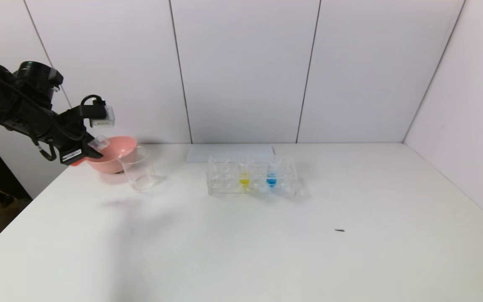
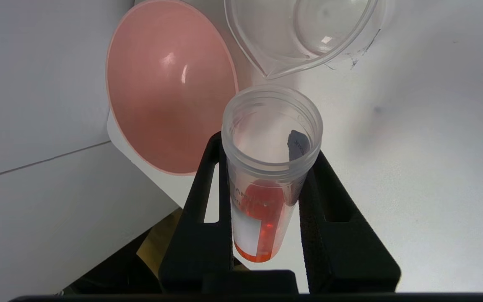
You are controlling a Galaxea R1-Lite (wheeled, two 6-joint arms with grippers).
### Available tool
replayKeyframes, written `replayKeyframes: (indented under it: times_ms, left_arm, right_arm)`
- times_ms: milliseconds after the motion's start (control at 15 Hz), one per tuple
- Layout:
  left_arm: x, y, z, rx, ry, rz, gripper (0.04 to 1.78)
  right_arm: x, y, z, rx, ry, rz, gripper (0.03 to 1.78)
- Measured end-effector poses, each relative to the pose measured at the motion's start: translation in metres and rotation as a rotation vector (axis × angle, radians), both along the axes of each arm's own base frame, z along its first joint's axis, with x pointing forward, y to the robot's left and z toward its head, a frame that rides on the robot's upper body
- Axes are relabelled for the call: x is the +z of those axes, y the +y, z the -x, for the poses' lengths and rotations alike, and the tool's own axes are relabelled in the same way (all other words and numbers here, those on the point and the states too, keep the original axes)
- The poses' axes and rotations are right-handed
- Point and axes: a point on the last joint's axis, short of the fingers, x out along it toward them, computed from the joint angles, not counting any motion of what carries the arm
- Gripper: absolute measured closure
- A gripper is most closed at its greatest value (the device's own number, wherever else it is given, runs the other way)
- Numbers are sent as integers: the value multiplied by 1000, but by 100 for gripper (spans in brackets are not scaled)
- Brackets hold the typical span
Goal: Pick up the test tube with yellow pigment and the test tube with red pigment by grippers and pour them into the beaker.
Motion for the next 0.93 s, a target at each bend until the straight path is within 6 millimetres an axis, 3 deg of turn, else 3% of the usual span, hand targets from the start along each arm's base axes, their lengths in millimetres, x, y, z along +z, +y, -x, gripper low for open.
replayKeyframes:
  times_ms: [933]
  left_arm:
    - [0,-12,-10,-32,15,-50,136]
  right_arm:
    - [0,0,0,0,0,0,11]
